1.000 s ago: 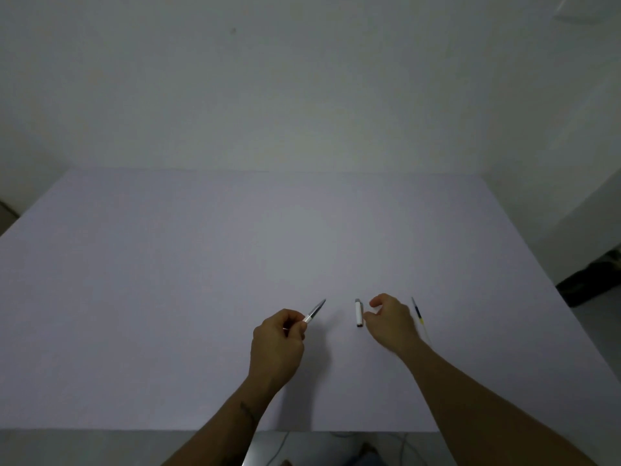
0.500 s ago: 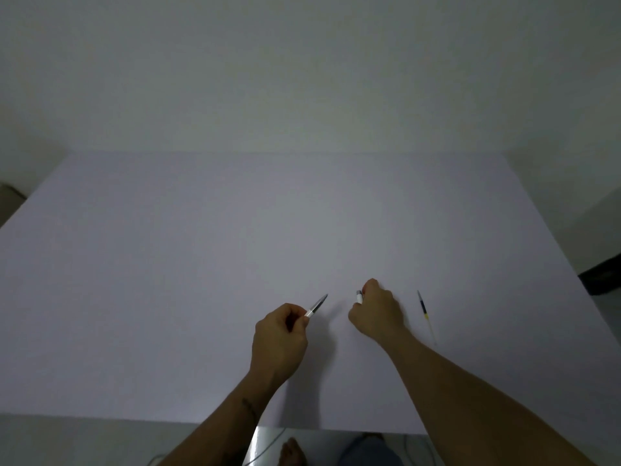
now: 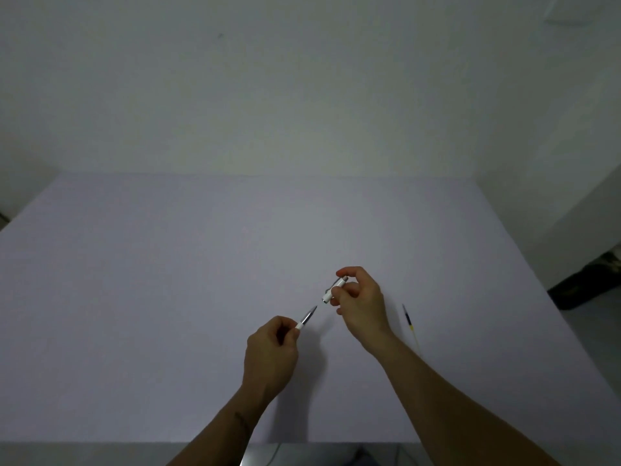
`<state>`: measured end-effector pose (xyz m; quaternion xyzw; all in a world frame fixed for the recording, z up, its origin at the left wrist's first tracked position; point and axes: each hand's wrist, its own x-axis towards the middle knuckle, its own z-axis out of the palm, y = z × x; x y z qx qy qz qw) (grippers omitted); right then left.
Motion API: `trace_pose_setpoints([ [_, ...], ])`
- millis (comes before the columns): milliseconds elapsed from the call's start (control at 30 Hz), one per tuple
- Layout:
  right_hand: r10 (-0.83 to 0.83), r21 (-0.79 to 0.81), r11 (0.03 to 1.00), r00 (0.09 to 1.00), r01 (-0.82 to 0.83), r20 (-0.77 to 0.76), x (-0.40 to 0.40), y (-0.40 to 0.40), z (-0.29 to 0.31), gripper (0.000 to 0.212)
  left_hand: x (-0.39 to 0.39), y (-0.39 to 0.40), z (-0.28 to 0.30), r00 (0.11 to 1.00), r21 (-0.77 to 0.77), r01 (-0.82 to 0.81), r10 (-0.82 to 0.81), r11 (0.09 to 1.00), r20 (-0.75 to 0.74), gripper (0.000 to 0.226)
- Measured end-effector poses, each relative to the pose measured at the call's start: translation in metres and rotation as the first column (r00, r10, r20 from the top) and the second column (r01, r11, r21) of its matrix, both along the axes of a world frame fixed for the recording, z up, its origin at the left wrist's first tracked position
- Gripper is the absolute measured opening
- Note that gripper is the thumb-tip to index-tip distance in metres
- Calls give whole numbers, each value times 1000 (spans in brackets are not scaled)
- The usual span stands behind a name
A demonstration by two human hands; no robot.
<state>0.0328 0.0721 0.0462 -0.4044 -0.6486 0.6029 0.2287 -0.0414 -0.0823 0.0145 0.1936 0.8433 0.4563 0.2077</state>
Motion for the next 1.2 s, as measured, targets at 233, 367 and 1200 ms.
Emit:
trace_pose_setpoints([
  [233, 7, -36, 999, 1000, -7, 16, 3, -23, 2, 21, 0, -8, 6, 999, 15, 38, -37, 999, -27, 21],
  [367, 44, -88, 995, 999, -42, 13, 4, -32, 4, 20, 1, -9, 10, 998, 28, 50, -49, 998, -33, 19],
  [1200, -97, -106, 990, 995, 95, -16, -16, -54, 8, 19, -13, -13, 30, 989, 157, -8, -15, 988, 146, 8],
])
